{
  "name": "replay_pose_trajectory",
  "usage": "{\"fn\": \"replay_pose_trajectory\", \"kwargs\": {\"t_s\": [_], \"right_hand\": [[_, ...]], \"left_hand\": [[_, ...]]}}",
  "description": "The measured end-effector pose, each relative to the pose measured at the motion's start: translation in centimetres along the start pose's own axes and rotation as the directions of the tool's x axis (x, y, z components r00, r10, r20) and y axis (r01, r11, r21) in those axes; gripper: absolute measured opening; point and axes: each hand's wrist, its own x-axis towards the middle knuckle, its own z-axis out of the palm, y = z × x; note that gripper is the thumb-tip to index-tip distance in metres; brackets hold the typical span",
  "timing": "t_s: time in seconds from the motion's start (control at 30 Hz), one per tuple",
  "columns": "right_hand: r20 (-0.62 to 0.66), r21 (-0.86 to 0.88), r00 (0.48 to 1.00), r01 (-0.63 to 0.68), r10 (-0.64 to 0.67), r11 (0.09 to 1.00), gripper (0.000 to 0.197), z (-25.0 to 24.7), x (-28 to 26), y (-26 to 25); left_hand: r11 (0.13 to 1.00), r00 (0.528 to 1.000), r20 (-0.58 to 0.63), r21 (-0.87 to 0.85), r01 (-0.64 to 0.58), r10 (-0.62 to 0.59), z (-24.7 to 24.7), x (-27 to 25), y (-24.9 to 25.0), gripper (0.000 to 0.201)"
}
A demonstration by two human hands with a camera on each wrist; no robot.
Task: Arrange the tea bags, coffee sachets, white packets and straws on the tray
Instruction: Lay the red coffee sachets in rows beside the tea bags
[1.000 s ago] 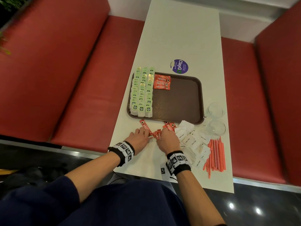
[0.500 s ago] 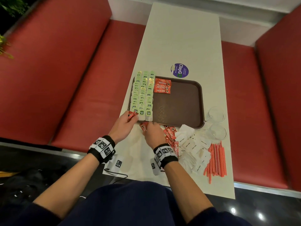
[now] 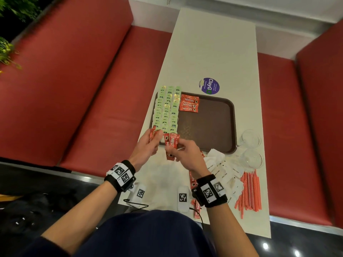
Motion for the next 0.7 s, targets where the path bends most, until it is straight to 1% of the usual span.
{"fn": "replay_pose_trajectory", "kwargs": {"t_s": [0.03,0.07,0.13,0.17,0.27,0.37,0.47,0.57,0.63,0.7], "right_hand": [[0.014,0.071,1.000,0.018,-0.019,0.997,0.022,0.0,-0.2,-0.8],[0.016,0.105,0.999,0.028,-0.029,0.994,0.019,0.2,-0.1,-1.3],[-0.016,0.133,1.000,0.026,-0.024,0.991,0.012,0.7,0.3,-1.8],[-0.043,0.143,0.999,0.025,-0.019,0.989,0.009,0.9,0.4,-2.0],[-0.136,0.145,0.991,0.031,-0.011,0.989,0.007,1.4,0.7,-2.3],[-0.193,0.153,0.981,0.026,0.004,0.988,0.011,1.7,0.6,-2.9],[-0.215,0.218,0.976,0.002,0.046,0.976,0.031,1.3,1.0,-2.8],[-0.207,0.219,0.977,0.004,0.043,0.976,0.030,0.1,1.3,-2.8],[-0.217,0.243,0.975,0.017,0.038,0.970,0.029,-0.9,1.5,-2.6],[-0.213,0.241,0.977,0.049,0.004,0.969,0.024,-1.8,1.8,-2.5]], "left_hand": [[1.000,0.999,0.033,0.005,-0.006,0.006,0.8,-0.1,0.4,0.060],[1.000,0.998,0.060,0.009,-0.019,0.019,1.5,0.0,0.5,0.057],[0.999,0.998,0.060,-0.023,-0.035,0.036,2.7,0.3,0.7,0.044],[0.999,0.999,0.037,-0.043,-0.032,0.034,3.1,0.6,0.8,0.041],[0.992,0.998,-0.060,-0.128,-0.006,-0.002,4.1,1.4,1.1,0.042],[0.980,0.994,-0.104,-0.197,0.014,-0.036,4.6,2.0,1.1,0.039],[0.979,0.996,-0.080,-0.204,0.012,-0.029,4.2,2.7,1.2,0.042],[0.978,0.999,-0.029,-0.208,0.018,-0.024,3.2,3.4,1.6,0.045],[0.981,1.000,-0.023,-0.195,0.000,-0.005,2.4,4.0,1.6,0.043],[0.982,1.000,-0.002,-0.187,-0.010,0.010,1.6,4.7,1.6,0.040]]}}
